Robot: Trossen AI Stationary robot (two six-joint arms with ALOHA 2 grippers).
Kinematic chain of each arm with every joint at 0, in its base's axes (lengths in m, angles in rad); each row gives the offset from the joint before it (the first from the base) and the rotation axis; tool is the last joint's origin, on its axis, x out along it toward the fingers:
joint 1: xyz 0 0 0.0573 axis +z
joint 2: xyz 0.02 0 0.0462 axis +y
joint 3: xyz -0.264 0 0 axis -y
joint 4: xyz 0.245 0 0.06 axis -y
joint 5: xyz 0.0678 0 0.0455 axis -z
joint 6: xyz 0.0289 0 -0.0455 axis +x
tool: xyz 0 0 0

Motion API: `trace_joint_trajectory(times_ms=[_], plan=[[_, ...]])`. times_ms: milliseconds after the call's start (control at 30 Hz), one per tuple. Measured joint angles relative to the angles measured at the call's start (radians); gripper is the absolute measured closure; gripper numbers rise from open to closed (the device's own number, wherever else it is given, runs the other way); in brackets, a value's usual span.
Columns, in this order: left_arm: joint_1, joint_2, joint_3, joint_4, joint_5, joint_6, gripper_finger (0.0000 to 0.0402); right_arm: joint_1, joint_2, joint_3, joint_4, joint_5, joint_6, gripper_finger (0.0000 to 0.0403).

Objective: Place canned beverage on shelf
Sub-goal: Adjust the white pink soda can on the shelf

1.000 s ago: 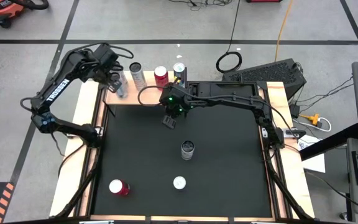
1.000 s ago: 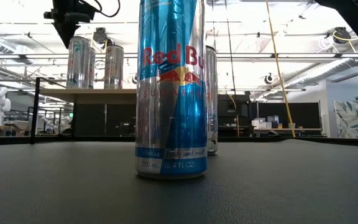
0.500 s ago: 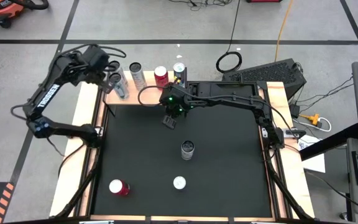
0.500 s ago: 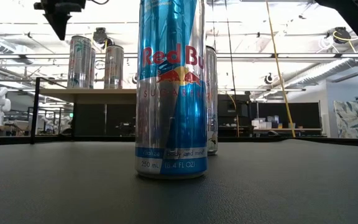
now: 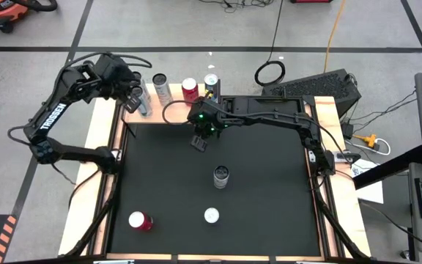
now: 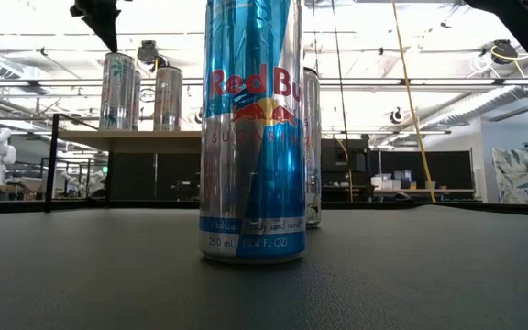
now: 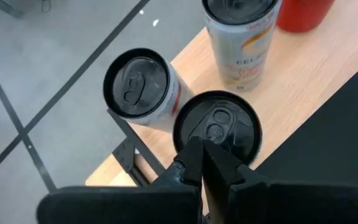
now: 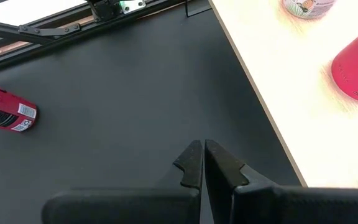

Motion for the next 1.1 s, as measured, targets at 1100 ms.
trace_joint_trajectory(times_ms=[1100], plan=[[0.001,0.064,0.002,-0.027,-0.043,-0.052,0.0394,0.000,0.000,0.000,-0.001,0.000,0.000,0.0403]])
